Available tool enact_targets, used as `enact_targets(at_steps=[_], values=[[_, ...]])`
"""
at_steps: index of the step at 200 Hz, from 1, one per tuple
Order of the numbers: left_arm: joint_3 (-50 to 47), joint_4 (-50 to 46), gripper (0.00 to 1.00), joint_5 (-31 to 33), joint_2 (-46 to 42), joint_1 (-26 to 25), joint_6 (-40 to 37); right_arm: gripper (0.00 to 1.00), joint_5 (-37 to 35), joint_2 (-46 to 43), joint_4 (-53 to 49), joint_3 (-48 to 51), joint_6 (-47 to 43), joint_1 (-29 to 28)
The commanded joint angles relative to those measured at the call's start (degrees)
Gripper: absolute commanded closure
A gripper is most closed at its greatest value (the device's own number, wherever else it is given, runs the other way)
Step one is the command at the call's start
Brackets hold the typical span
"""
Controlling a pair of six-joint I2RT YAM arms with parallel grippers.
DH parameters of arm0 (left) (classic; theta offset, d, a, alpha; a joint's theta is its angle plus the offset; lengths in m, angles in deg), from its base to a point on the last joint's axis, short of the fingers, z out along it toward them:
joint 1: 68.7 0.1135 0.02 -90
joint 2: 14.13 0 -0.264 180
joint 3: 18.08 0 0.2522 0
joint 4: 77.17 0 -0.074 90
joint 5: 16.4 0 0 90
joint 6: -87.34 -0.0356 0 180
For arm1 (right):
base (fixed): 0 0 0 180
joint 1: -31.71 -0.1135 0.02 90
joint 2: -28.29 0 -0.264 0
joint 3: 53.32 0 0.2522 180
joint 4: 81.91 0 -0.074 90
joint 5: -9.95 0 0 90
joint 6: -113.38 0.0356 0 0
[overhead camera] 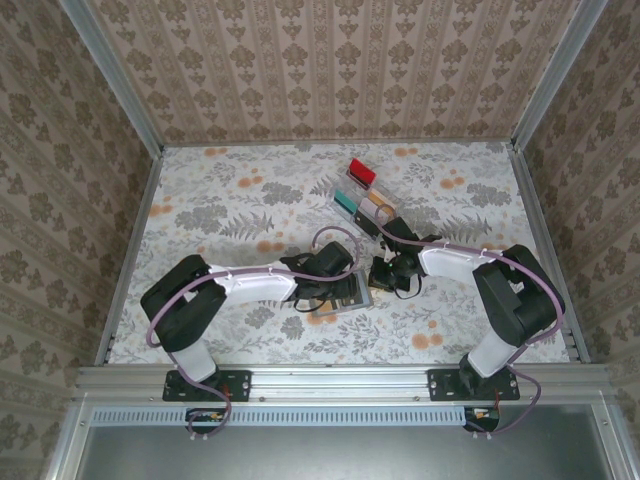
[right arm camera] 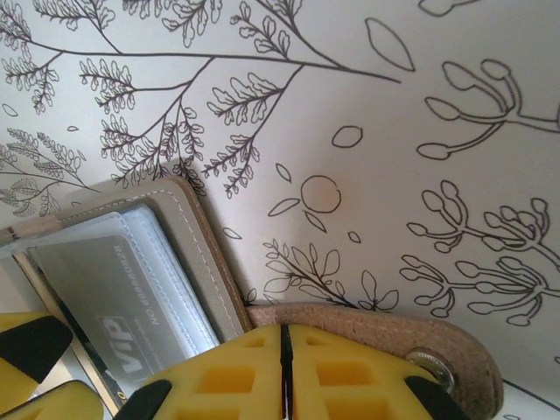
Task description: Put the credit cards into the card holder
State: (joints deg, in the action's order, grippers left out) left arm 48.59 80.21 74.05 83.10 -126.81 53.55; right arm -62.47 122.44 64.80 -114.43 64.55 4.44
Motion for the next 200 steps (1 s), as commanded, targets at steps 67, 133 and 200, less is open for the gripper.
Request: enact_targets(at_steps=[67, 133, 200], values=[[1.4, -2.4, 0.6, -0.4, 0.7, -0.2, -0.4, 0.9, -0.6, 1.3, -1.7, 0.9, 0.7, -0.3], [2.5, -2.6, 0.71, -1.5, 3.4, -0.2, -0.1, 0.89, -0.5, 1.9, -1.5, 0.9, 0.6, -0.3], [2.3, 3.9, 0.73, -5.8, 3.1, -0.2, -1.8, 0.9, 0.1, 1.6, -1.3, 1.2, 0.5, -0.3]])
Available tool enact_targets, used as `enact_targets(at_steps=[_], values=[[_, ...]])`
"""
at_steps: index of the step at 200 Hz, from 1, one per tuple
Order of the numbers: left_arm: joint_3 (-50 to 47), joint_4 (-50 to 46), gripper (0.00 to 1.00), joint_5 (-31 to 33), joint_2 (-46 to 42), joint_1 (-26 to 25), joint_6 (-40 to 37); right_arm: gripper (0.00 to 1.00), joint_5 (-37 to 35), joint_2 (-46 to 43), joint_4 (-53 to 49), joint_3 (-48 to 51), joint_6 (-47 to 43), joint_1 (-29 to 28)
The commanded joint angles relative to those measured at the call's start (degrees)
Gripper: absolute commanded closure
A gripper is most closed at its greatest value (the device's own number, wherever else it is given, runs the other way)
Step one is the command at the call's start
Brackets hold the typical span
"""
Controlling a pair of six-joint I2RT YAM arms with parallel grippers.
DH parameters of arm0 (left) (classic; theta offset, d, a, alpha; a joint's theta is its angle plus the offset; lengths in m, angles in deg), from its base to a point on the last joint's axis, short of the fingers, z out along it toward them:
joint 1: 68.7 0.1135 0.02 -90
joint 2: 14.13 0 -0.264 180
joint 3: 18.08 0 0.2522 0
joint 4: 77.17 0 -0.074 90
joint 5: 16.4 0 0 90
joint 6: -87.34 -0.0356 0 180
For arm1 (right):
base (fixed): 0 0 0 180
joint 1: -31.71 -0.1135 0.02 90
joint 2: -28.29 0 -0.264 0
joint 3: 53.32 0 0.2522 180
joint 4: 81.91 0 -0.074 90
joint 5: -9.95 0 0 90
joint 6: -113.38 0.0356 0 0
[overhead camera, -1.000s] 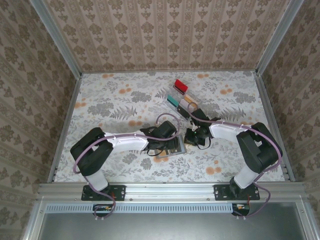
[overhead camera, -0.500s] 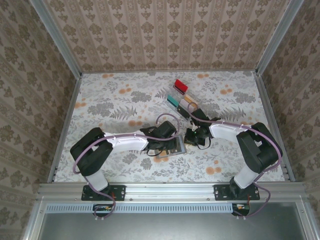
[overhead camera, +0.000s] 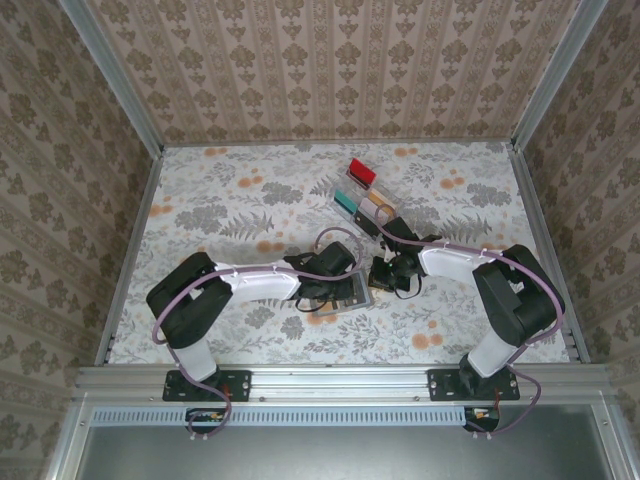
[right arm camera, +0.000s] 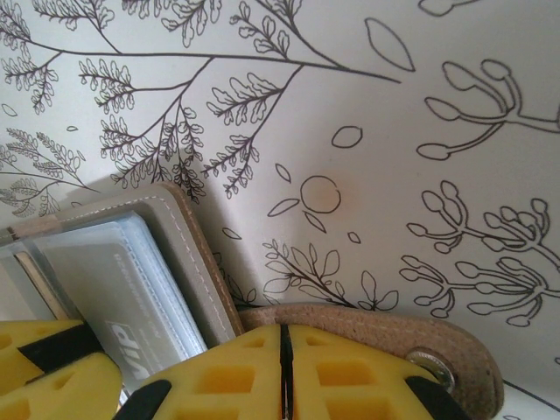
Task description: Put the credit cards into the card holder
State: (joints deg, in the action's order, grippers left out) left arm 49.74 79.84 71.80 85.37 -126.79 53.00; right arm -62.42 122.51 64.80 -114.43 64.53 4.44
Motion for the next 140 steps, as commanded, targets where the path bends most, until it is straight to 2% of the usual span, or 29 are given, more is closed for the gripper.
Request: enact_targets(at_steps=[1, 60, 92, 118, 140], values=[[1.1, 4.2, 0.73, -3.5, 0.8, -0.2, -1.3, 0.9, 0.0, 1.5, -1.3, 1.2, 0.5, -0.3], [-0.5, 7.3, 0.73, -5.0, 0.4, 0.7, 0.6, 0.91, 0.8, -0.2, -0.9, 2.6, 1.4, -0.5], [-2.8, 6.2, 0.71, -3.1, -2.2, 0.8, 0.7, 0.9, 1.3, -1.9, -0.5, 3.8, 2.6, -1.1], [-4.2, 5.6, 0.67, -2.4, -4.8, 1.1, 0.0, 0.86, -1.5, -4.2, -3.8, 2.0, 1.4, -0.9], [-4.2, 4.8, 0.63, -1.8, -7.0, 1.1, -1.3, 0.79, -4.6, -7.1, -8.6, -2.6, -2.0, -0.3]])
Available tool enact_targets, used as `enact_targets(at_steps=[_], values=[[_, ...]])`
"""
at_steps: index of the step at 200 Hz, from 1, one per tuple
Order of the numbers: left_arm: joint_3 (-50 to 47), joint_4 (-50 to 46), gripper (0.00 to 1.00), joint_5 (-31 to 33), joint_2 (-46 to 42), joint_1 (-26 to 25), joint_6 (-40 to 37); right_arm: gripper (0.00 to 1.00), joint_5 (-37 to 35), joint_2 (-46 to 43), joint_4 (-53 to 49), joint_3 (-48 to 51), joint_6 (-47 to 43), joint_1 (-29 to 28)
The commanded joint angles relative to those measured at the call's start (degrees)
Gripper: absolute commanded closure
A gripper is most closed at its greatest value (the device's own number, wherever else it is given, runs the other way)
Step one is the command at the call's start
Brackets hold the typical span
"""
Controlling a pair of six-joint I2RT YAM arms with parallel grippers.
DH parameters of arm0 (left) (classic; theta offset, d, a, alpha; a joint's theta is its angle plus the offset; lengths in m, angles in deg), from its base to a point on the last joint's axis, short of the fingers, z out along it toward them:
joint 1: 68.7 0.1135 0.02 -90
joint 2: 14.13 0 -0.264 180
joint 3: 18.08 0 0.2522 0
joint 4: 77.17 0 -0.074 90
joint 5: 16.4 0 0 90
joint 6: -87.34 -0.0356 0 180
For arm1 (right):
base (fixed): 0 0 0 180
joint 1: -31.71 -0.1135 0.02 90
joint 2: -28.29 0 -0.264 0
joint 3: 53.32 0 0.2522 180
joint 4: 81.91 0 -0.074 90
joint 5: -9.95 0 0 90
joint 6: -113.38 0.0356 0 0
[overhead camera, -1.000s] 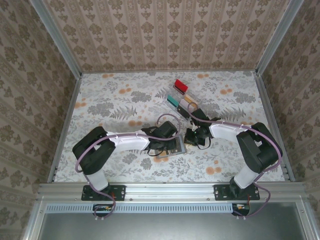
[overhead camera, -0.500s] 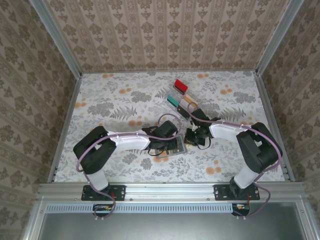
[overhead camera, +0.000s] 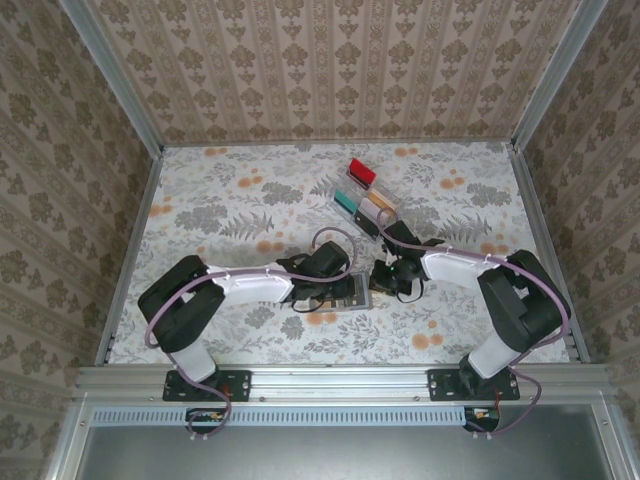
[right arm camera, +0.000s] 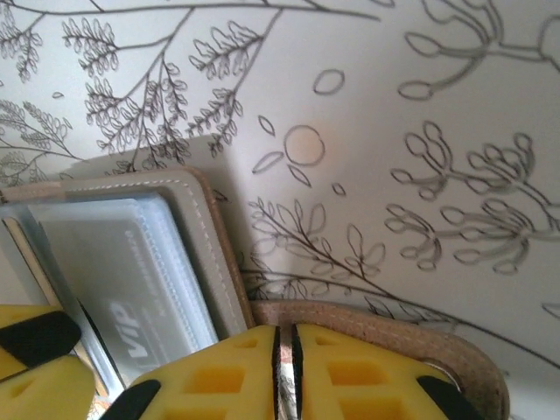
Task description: Put the credit cards into the card holder
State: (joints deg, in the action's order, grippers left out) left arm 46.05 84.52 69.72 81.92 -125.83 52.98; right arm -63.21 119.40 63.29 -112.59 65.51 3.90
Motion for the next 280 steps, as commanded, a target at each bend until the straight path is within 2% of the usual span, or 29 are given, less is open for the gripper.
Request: enact_targets(at_steps=[1, 16, 45, 78, 118, 147, 174, 208, 233, 280], values=[[-0.5, 0.1, 0.63, 0.3, -3.6, 0.1, -1.4, 0.78, -3.9, -4.2, -7.3, -4.6, -3.2, 0.3], [-0.2, -0.1, 0.59, 0.8, -4.8, 0.4, -2.3, 0.69, -5.8, -6.3, -10.7, -8.1, -5.5, 1.3], [0.1, -0.6, 0.54, 2.1, -7.1, 1.1, -3.0, 0.57, -7.2, -9.1, -13.3, -14.4, -10.6, 5.8], [-0.9, -0.2, 0.49, 4.4, -9.6, 2.6, -3.8, 0.42, -9.9, -4.8, -14.0, -25.3, -16.3, 13.5], [-2.6, -0.6, 0.41, 7.1, -14.0, 5.0, -4.7, 0.41, -3.0, 8.7, -16.1, -40.7, -18.8, 19.1], [-4.3, -0.8, 0.37, 7.9, -17.6, 6.7, -4.9, 0.4, -1.1, 17.3, -18.8, -49.1, -19.1, 20.2], [-6.0, -1.2, 0.34, 9.1, -21.0, 7.6, -5.1, 0.41, 1.3, 22.1, -19.3, -52.3, -19.3, 20.3], [-7.7, -2.6, 0.3, 10.3, -24.2, 8.8, -4.7, 0.44, 7.9, 23.5, -17.8, -49.9, -17.9, 20.3], [-8.5, -3.1, 0.3, 10.3, -25.5, 9.5, -4.7, 0.45, 12.4, 21.4, -14.6, -45.3, -16.3, 20.3], [-8.6, -3.9, 0.3, 9.8, -26.1, 10.9, -5.5, 0.51, 16.0, 17.6, -15.3, -41.3, -16.3, 19.6]])
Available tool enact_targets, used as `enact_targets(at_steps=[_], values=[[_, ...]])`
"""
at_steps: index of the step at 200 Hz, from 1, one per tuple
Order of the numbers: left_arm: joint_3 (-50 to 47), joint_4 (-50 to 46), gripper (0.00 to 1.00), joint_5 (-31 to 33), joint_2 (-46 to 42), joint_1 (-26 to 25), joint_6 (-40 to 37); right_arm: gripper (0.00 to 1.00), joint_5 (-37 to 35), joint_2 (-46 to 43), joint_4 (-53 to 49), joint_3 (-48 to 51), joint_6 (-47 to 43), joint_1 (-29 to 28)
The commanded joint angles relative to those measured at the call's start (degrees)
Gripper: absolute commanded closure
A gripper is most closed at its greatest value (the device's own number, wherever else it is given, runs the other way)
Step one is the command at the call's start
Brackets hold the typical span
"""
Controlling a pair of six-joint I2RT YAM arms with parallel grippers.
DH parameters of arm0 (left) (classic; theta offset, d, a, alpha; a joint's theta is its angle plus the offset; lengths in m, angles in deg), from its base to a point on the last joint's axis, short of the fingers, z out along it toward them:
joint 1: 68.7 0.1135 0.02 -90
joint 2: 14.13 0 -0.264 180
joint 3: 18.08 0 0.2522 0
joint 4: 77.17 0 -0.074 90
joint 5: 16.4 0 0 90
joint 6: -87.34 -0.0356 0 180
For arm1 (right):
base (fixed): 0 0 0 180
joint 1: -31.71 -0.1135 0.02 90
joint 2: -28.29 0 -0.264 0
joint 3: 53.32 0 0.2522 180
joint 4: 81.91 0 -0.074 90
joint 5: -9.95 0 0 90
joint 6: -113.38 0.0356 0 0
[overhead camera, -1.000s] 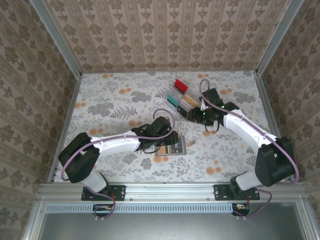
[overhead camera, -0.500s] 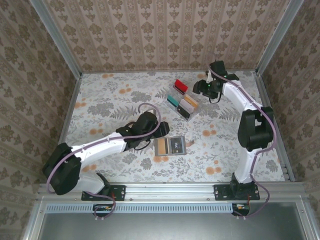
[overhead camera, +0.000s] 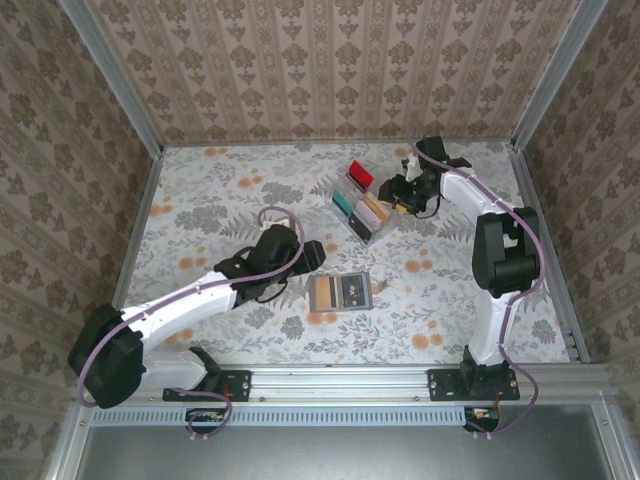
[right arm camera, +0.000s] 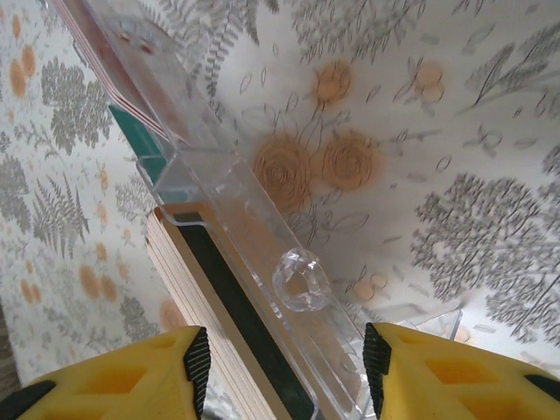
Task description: Put the credit cards into the card holder
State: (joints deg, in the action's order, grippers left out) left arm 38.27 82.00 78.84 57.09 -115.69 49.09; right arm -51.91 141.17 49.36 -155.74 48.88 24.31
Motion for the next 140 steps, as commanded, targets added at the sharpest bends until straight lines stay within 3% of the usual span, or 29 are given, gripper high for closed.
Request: enact_targets(at_steps=[1, 56, 76, 106, 140], values=[[-0.8, -1.4, 0.3, 0.6, -1.3, 0.8, -1.6, 0.51, 4.7, -4.3, -1.4, 1.9, 0.3, -0.8], [-1.3, -0.3, 0.3, 0.0, -1.6, 1.5, -1.7, 0.49, 1.0, -8.2, -6.8, 2.4, -4.7, -4.7], [-1.3, -0.3, 0.3, -0.2, -1.6, 1.6, -1.9, 0.55, 1.8, -7.3, -10.1, 0.7, -6.4, -5.3], [-1.5, 0.0, 0.29, -0.7, -1.7, 1.9, -2.0, 0.53, -17.6, -8.7, -16.0, -4.3, -9.6, -9.0], [-1.6, 0.1, 0.29, -0.8, -1.7, 2.0, -2.0, 0.6, -32.5, -7.8, -18.2, -8.1, -15.0, -14.4]])
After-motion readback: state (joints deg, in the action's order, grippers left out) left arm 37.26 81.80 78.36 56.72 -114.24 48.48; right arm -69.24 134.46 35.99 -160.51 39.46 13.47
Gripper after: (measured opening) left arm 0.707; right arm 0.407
